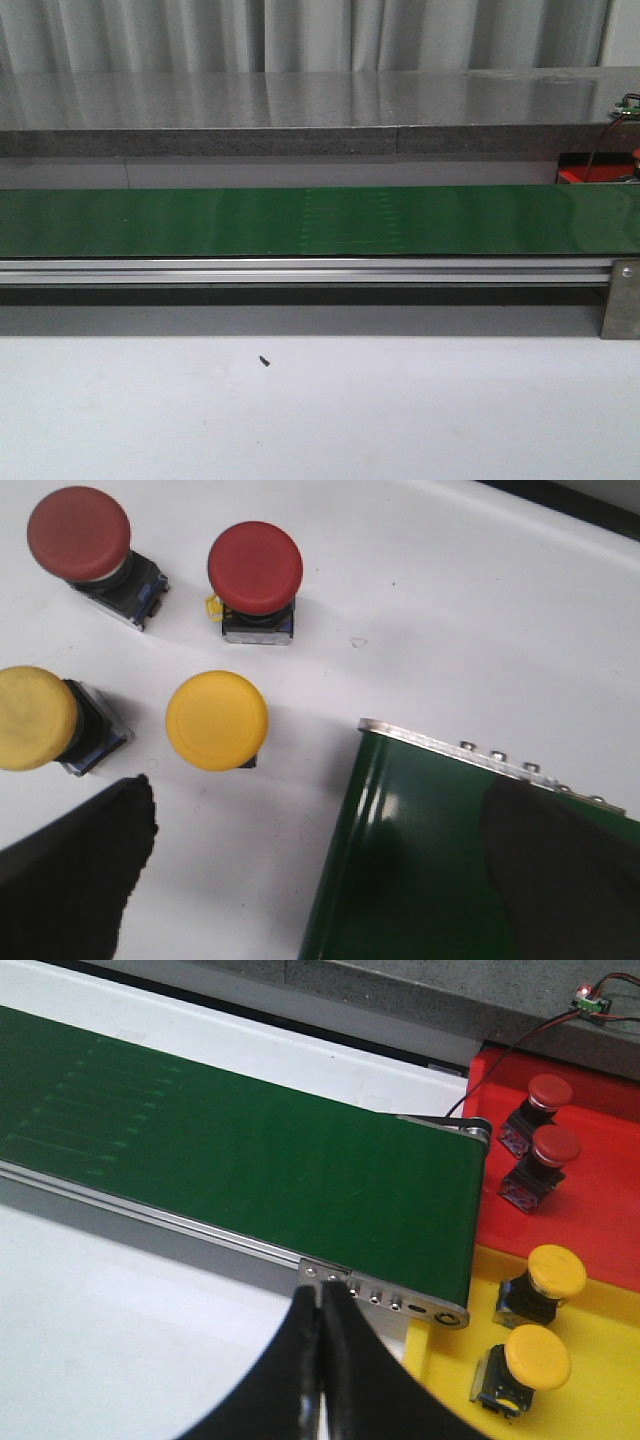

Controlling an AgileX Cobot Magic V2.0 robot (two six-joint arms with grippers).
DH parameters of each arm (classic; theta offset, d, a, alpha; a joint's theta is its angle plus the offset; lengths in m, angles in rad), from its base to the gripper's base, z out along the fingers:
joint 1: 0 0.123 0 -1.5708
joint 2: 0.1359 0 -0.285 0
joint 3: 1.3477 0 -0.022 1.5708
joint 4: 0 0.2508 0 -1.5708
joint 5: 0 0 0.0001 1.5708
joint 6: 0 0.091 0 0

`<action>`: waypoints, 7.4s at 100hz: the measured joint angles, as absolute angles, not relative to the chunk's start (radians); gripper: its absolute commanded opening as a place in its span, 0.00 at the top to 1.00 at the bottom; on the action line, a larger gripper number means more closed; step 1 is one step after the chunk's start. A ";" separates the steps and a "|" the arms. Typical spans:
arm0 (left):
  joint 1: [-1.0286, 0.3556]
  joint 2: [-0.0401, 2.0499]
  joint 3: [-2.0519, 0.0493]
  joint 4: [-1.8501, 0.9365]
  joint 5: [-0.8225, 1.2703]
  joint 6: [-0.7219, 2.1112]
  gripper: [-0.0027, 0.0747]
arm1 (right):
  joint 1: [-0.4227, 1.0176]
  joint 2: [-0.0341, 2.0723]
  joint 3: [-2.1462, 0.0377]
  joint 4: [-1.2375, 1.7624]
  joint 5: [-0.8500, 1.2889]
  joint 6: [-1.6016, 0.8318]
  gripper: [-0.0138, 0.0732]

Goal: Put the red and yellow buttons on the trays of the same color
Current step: 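Lower the open left gripper around a yellow push button, then grasp the yellow button with the left gripper and carry it to the belt, then set the yellow button on the belt start and open the left gripper, then grasp the second yellow button with the left gripper and lift it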

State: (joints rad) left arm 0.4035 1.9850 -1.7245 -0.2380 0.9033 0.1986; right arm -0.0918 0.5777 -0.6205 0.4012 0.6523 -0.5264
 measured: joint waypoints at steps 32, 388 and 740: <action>0.404 2.042 -1.765 -0.148 0.884 0.180 0.17 | -0.092 0.578 -0.621 0.401 0.652 -0.526 0.92; 0.208 1.701 -1.266 -0.232 0.699 0.215 0.42 | -0.092 0.578 -0.621 0.403 0.652 -0.526 0.92; 0.377 1.808 -1.615 -0.219 0.851 0.224 0.79 | -0.092 0.578 -0.621 0.403 0.652 -0.526 0.92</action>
State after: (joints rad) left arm 0.3767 1.8083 -1.6147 -0.2195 0.8512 0.2237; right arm -0.0918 0.5777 -0.6205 0.4029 0.6523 -0.5264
